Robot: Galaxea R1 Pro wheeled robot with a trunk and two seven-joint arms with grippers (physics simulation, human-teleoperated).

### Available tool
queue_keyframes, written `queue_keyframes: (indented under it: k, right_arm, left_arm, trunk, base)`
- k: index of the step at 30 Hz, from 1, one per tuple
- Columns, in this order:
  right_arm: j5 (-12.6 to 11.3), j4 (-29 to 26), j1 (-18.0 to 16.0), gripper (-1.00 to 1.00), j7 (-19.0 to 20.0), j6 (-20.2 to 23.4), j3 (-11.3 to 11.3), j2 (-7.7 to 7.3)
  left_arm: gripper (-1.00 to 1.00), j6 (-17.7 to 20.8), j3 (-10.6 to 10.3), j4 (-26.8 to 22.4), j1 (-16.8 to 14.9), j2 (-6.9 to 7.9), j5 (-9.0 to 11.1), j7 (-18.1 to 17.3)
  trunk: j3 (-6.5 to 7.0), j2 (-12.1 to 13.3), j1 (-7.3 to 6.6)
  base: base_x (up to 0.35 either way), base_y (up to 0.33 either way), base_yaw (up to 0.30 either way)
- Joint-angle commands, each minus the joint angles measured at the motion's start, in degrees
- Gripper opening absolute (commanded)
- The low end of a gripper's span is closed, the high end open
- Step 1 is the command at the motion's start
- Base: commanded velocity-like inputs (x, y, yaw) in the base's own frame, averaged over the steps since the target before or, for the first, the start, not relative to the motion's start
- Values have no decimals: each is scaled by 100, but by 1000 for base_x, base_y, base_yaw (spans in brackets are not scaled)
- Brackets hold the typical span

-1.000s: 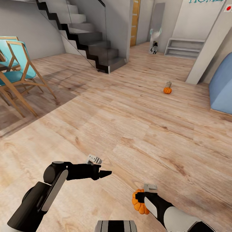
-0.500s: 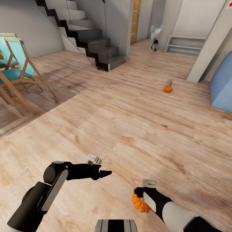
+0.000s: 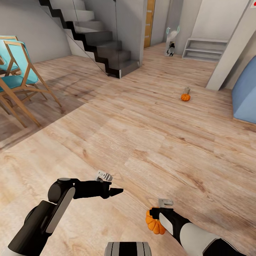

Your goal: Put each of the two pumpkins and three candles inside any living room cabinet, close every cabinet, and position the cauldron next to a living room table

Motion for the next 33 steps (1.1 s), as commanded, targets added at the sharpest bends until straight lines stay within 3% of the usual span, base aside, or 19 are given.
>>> queue_keyframes:
  k: [1,22,27,33]
  right_arm:
    - [-44,-12,-1,100,-37,31,48,-4]
    - [-34,-10,-1,100,-37,31,64,24]
    - [-36,-10,-1,100,-37,31,64,28]
    - [-43,-6,-1,100,-37,31,64,9]
  left_arm:
    - [100,23,-2,-2,-4,3,-11,-20]
    - [100,23,-2,2,-4,3,-11,-20]
    - [100,23,-6,2,-4,3,-11,-20]
    - [100,23,-5,3,-4,3,-11,-20]
  trunk:
    - [-4,-2,-1]
    - [-4,-2,-1]
    - [-115,-8,12]
    - [-115,-8,12]
  base:
    - [0,0,0]
    - [0,0,0]
    - [0,0,0]
    - [0,0,0]
